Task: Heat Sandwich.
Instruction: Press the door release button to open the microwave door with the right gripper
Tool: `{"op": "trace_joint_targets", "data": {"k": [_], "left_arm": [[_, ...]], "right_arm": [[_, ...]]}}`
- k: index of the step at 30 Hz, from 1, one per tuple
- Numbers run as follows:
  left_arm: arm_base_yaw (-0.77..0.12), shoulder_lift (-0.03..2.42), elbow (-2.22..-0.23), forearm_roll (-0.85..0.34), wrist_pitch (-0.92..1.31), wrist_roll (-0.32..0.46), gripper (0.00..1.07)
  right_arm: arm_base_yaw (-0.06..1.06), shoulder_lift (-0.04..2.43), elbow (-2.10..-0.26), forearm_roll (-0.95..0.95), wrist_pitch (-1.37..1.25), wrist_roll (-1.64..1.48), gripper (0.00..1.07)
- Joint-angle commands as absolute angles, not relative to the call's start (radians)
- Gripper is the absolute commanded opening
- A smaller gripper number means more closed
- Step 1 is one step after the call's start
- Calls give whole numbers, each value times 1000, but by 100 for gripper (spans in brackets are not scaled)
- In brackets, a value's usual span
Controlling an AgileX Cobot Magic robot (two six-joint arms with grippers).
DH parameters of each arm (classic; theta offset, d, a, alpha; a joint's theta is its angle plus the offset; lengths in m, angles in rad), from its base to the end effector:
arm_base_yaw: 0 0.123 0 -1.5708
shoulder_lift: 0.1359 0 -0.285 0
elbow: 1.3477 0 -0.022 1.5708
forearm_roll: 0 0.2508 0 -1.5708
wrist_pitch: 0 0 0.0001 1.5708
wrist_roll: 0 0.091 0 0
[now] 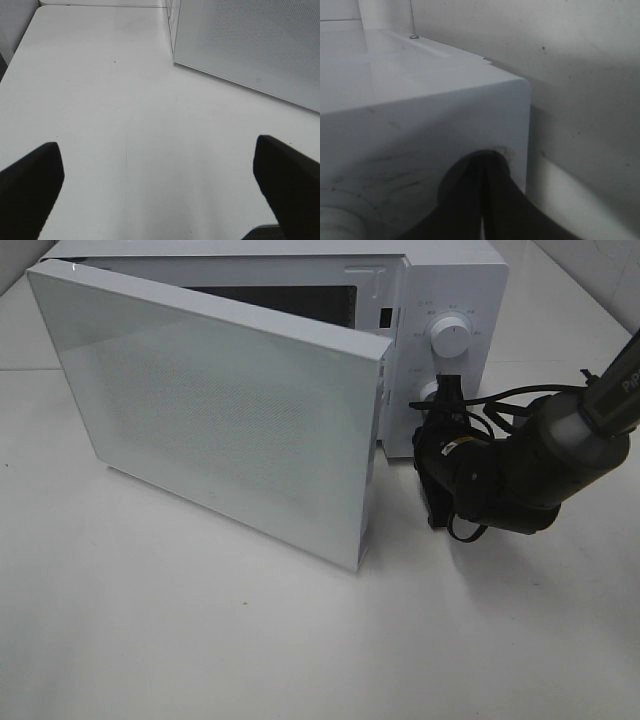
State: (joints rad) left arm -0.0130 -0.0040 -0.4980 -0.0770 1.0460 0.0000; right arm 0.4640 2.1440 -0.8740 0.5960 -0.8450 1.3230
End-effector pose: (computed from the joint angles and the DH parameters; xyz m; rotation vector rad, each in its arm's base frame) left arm -0.0048 -0.0060 0.2781 0.0161 2.0266 -0.1001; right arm 0.3531 0.1340 0.0808 1.4806 1.4939 0.9849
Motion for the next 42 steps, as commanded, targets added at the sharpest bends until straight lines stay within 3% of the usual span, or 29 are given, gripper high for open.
{"op": "trace_joint_targets", "data": {"k": [1, 23, 42], "left_arm": [[-11, -27, -493, -78, 1033, 0, 98], [-11, -27, -493, -78, 1033, 0, 98], [-11, -27, -493, -78, 1033, 0, 98]], "right_arm": [[434, 2135, -972, 530, -1096, 1322, 0], [434, 2132, -967, 504, -968, 1317, 0], [437, 2016, -792, 473, -802, 1318, 0]]}}
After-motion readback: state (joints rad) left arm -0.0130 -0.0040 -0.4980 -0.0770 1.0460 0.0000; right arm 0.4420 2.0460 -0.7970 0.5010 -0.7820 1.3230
